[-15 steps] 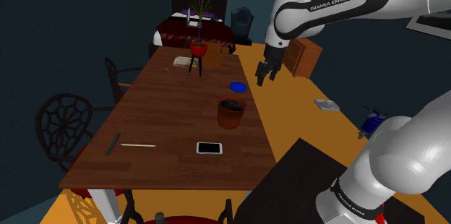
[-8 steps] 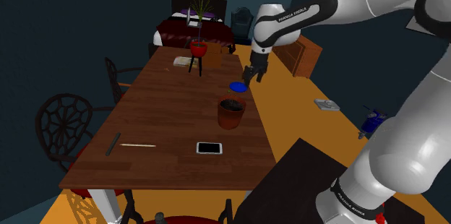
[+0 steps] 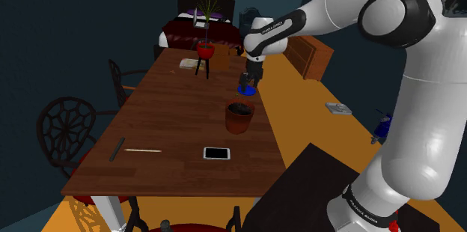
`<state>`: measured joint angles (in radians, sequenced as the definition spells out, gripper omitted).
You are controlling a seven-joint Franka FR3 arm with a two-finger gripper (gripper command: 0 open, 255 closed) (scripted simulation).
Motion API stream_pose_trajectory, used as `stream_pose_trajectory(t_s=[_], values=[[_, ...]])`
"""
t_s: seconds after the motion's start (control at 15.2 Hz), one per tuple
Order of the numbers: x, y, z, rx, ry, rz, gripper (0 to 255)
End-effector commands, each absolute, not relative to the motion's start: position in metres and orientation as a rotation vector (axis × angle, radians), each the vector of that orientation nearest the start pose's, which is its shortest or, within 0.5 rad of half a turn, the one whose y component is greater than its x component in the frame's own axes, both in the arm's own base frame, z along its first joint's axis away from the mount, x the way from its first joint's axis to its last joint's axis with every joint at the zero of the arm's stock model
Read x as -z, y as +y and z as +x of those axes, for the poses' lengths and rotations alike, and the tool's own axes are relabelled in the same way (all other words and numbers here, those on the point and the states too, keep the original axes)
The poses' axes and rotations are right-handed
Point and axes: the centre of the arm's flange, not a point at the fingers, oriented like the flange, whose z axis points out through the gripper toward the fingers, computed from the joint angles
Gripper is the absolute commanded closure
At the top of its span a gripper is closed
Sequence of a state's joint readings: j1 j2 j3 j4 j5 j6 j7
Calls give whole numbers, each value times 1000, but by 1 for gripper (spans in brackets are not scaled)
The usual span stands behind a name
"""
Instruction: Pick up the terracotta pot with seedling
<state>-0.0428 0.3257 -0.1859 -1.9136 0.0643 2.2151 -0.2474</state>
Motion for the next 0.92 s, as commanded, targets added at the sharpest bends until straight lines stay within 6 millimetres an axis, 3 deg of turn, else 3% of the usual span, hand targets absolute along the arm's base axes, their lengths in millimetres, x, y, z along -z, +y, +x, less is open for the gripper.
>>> stream_pose_trajectory(t_s=[0.0, 0.46, 0.86], values=[[-309, -137, 623, -29, 15, -3144, 0], [-255, -157, 694, -24, 6, -3142, 0], [-227, -158, 697, -23, 5, -3142, 0]])
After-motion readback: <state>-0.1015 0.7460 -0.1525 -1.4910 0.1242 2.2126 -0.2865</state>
